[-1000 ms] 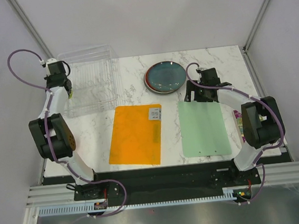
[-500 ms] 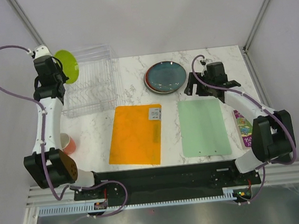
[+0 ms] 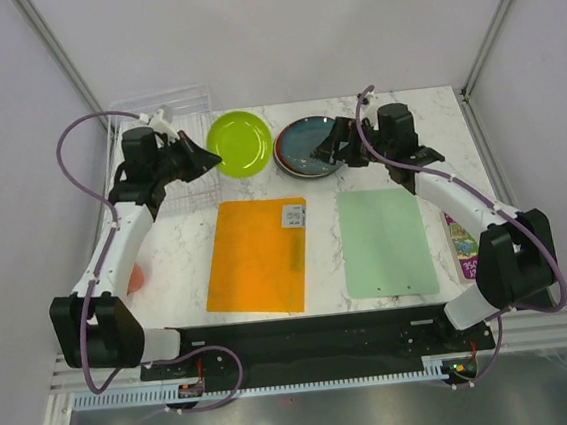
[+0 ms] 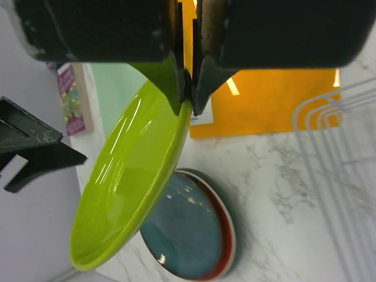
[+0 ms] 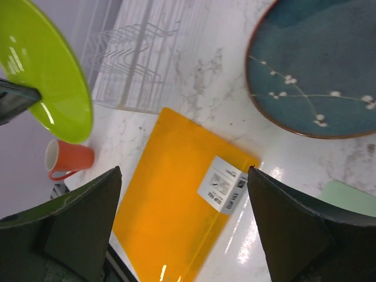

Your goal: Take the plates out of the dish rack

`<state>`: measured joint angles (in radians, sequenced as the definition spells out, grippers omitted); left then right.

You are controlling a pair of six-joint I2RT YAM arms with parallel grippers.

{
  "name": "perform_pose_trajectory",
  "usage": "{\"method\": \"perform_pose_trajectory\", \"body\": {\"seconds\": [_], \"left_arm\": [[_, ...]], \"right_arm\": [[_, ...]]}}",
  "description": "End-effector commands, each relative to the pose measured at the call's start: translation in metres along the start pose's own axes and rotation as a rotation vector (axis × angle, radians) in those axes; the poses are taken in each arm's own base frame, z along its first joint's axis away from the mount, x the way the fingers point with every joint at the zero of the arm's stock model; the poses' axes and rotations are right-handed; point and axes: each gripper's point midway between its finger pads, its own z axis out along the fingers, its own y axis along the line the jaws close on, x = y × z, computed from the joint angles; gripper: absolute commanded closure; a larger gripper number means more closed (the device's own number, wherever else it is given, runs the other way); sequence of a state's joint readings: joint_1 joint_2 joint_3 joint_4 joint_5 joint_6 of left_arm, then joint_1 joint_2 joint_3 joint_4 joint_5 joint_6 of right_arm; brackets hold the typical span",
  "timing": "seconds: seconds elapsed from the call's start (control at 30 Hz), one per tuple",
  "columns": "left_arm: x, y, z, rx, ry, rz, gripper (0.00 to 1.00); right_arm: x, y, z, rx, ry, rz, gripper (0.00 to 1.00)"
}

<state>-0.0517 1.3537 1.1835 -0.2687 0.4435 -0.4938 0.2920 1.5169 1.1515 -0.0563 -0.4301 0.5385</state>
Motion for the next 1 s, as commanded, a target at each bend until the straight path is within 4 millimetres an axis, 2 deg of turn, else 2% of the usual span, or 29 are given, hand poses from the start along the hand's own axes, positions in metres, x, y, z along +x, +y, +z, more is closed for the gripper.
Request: {"method": "perform_pose_trajectory", "body": {"seconds": [0.0, 0.13, 0.43, 0.53, 0.57, 0.6, 0.63, 0.7, 0.73, 0.87, 0.93, 0.97], "left_arm": [[0.006, -0.054, 0.009, 0.207, 0.006, -0.057, 0.98], [0.025, -0.067, 0.019, 0.241, 0.052, -0.068, 0.98], [0.05, -0.074, 0.028, 0.288, 0.11, -0.102, 0.98], [0.055, -0.08, 0.029, 0.32, 0.116, -0.107, 0.98], [0.057, -0.081, 0.029, 0.324, 0.124, -0.107, 0.98], [0.06, -0.08, 0.03, 0.323, 0.129, -0.108, 0.98], [0.06, -0.081, 0.03, 0.328, 0.131, -0.106, 0.98], [0.064, -0.078, 0.031, 0.325, 0.14, -0.109, 0.98], [0.065, -0.078, 0.032, 0.326, 0.141, -0.107, 0.98], [0.071, -0.075, 0.037, 0.329, 0.162, -0.11, 0.97], [0.074, -0.068, 0.041, 0.308, 0.167, -0.107, 0.73], [0.076, -0.065, 0.042, 0.29, 0.173, -0.109, 0.54]], "right_arm": [[-0.027, 0.064, 0.005, -0.191, -0.071, -0.018, 0.05], [-0.015, 0.082, 0.014, -0.234, -0.049, -0.028, 0.05], [-0.004, 0.084, 0.031, -0.249, -0.023, -0.009, 0.05], [-0.001, 0.083, 0.04, -0.264, -0.012, -0.003, 0.13], [-0.004, 0.084, 0.042, -0.27, -0.014, -0.005, 0.35], [-0.002, 0.082, 0.046, -0.269, -0.006, -0.006, 0.49], [-0.002, 0.082, 0.047, -0.269, -0.006, -0.008, 0.56], [-0.002, 0.082, 0.05, -0.275, -0.004, -0.013, 0.96], [-0.004, 0.082, 0.05, -0.271, -0.014, -0.013, 1.0], [-0.009, 0.08, 0.05, -0.254, -0.038, -0.047, 1.0], [-0.015, 0.068, 0.051, -0.186, -0.055, -0.052, 1.0], [-0.022, 0.065, 0.051, -0.157, -0.073, -0.075, 1.0]]}}
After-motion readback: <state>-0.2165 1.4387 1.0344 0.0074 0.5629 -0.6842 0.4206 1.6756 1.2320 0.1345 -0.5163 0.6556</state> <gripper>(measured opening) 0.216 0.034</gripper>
